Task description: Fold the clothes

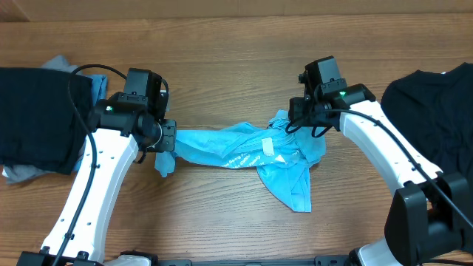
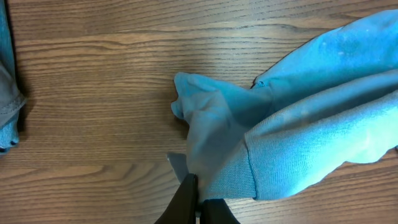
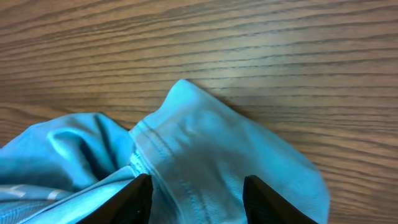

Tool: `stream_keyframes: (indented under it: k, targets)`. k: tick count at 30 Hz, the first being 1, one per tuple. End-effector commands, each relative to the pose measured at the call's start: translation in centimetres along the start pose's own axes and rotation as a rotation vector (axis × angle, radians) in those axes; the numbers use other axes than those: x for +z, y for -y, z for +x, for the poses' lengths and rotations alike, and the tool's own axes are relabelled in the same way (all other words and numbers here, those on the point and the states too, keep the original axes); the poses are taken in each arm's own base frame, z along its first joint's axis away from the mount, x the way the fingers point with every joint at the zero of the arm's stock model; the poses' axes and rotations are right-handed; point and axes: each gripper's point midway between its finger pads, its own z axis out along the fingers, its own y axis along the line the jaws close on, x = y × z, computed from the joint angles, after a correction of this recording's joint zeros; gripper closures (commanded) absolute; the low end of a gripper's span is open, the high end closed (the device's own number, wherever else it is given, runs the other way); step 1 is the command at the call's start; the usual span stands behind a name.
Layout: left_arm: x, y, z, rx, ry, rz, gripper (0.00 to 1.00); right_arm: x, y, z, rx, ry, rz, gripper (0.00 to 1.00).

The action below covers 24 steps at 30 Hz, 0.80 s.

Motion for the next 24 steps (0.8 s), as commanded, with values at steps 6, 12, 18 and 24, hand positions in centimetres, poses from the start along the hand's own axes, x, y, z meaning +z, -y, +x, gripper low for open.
stream_keyframes:
  k: [6,12,18,24]
  targets:
    - [0.0,-0.3,0.1,-0.026,-0.002,-0.011,0.94,1.1,-1.3,4.1,-0.098,-0.124,-0.008,0.49]
    - [0.0,-0.3,0.1,-0.026,-0.002,-0.011,0.93,0.9,-1.1,5.2,-0.108,-0.163,0.019,0.49]
    - [0.0,-0.3,0.1,-0.026,-0.002,-0.011,0.93,-1.1,-2.0,3.1,-0.114,-0.092,-0.002,0.49]
    - [0.0,-0.3,0.2,-0.026,-0.006,-0.011,0.93,-2.9,-2.7,-1.0,-0.122,0.062,0.000,0.48]
